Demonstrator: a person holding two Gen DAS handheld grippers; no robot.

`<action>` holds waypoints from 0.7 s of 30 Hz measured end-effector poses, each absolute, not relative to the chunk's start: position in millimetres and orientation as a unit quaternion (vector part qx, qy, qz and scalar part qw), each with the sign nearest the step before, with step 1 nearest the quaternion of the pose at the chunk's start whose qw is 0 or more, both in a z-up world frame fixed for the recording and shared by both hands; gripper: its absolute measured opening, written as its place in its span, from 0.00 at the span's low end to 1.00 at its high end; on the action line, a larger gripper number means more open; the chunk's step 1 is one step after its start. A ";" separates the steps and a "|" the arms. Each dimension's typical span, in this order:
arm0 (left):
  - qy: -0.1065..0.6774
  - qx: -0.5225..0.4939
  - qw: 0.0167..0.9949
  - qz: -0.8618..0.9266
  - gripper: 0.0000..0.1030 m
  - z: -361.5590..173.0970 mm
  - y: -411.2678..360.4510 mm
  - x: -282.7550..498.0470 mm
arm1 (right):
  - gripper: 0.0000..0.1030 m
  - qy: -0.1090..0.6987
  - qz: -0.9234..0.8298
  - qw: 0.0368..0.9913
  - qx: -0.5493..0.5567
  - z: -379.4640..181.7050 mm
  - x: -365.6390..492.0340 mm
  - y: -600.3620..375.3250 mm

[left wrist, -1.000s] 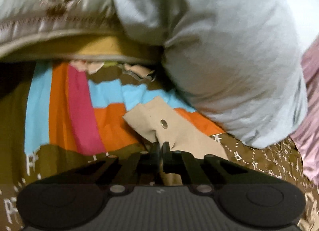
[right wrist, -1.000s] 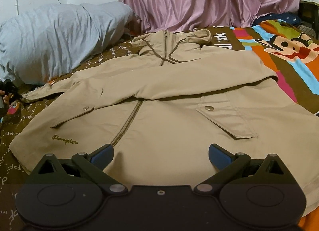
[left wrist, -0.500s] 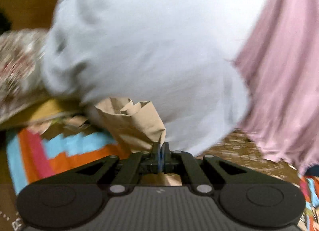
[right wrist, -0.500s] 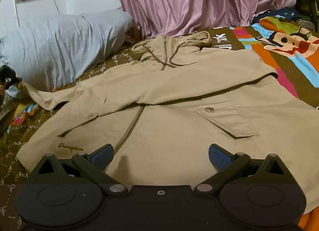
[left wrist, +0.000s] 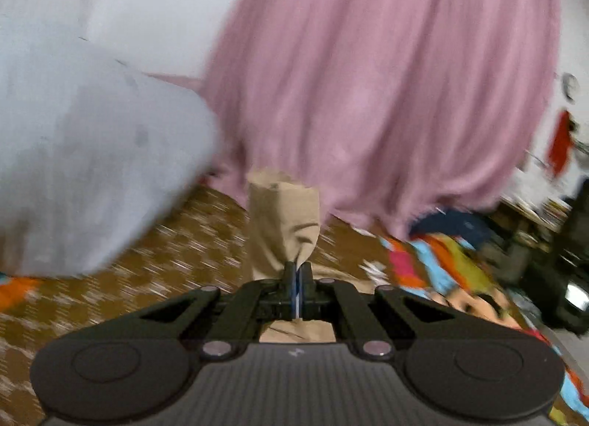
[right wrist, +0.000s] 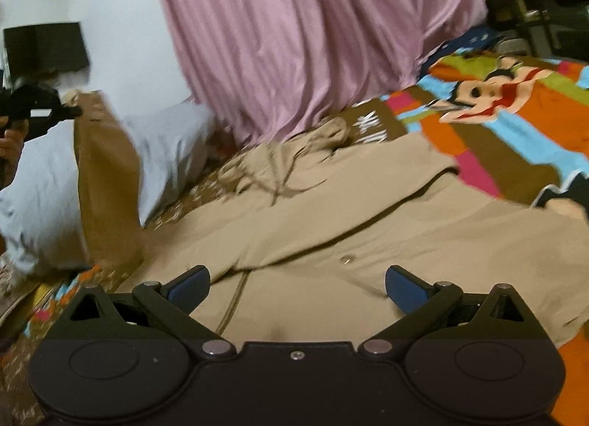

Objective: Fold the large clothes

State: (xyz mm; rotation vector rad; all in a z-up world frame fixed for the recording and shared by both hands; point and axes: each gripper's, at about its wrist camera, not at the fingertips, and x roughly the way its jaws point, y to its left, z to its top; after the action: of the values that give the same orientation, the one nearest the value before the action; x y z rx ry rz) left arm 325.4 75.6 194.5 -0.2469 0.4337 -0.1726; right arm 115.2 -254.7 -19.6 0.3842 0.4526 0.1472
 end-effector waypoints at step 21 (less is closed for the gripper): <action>0.420 -0.114 0.880 -0.192 0.71 -8.0 -2.2 236.8 | 0.99 0.190 -0.051 0.958 0.209 -3.4 113.8 -306.2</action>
State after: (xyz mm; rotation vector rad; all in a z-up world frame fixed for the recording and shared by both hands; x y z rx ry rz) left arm 236.8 -2.2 -8.0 -0.2380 0.8747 -0.3998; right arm 113.8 -306.2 -3.4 0.4235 0.3863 -0.1043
